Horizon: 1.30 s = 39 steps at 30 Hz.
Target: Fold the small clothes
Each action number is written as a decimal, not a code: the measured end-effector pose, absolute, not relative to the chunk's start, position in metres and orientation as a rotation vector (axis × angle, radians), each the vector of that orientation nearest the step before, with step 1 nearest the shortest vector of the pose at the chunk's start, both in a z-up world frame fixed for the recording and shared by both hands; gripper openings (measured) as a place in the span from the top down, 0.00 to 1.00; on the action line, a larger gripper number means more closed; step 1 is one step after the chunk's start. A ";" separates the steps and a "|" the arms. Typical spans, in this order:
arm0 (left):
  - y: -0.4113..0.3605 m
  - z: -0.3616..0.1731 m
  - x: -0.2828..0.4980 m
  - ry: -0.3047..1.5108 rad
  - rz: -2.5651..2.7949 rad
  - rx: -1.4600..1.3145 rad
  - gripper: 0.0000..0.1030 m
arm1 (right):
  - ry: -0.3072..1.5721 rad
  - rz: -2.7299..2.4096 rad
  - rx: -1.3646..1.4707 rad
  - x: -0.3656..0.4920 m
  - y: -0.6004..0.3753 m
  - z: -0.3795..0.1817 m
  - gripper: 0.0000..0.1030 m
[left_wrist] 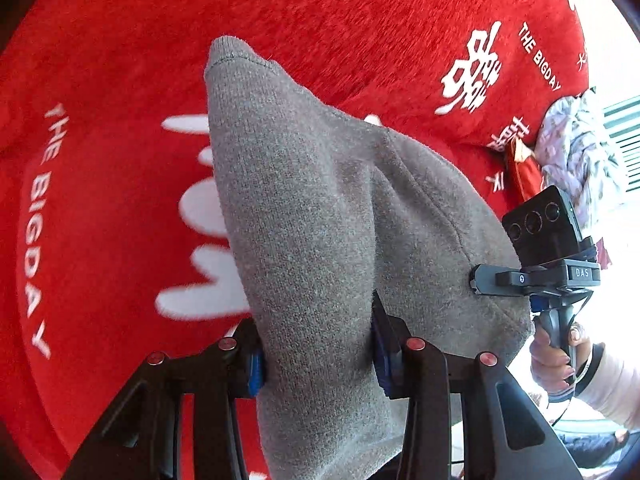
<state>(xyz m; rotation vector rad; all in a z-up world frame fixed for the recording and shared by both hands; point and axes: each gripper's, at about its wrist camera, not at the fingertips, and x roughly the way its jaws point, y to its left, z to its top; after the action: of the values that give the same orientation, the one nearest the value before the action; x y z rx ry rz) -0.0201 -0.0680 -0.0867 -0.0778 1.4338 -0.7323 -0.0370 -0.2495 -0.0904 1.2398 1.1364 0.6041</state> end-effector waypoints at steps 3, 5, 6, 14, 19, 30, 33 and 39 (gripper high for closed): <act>-0.047 -0.093 -0.037 1.454 -0.709 -0.062 0.58 | 1.162 0.603 1.228 -0.052 -0.228 -0.099 0.71; -0.036 -0.100 -0.046 1.459 -0.697 -0.047 0.58 | 1.184 0.598 1.201 -0.054 -0.212 -0.105 0.71; -0.029 -0.109 -0.051 1.460 -0.687 -0.039 0.58 | 1.198 0.593 1.184 -0.054 -0.207 -0.109 0.70; 0.013 -0.121 -0.066 1.429 -0.524 -0.057 0.53 | 1.267 0.386 1.032 -0.057 -0.204 -0.125 0.50; 0.025 -0.104 -0.063 1.353 -0.444 -0.001 0.53 | 1.195 0.275 1.157 -0.059 -0.226 -0.128 0.70; 0.004 -0.135 -0.076 1.324 -0.366 0.173 0.46 | 1.274 0.169 0.448 -0.039 -0.194 -0.100 0.73; 0.006 -0.128 -0.076 1.316 -0.375 0.231 0.46 | 1.264 0.065 0.457 -0.047 -0.205 -0.087 0.66; 0.021 -0.112 -0.081 1.334 -0.340 0.242 0.46 | 1.257 0.032 0.546 -0.074 -0.211 -0.061 0.86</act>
<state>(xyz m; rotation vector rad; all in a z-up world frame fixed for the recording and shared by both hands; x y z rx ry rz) -0.0814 0.0213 -0.1120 0.2425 1.3337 -0.3400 -0.0742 -0.2113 -0.0614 0.5462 1.2575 0.0323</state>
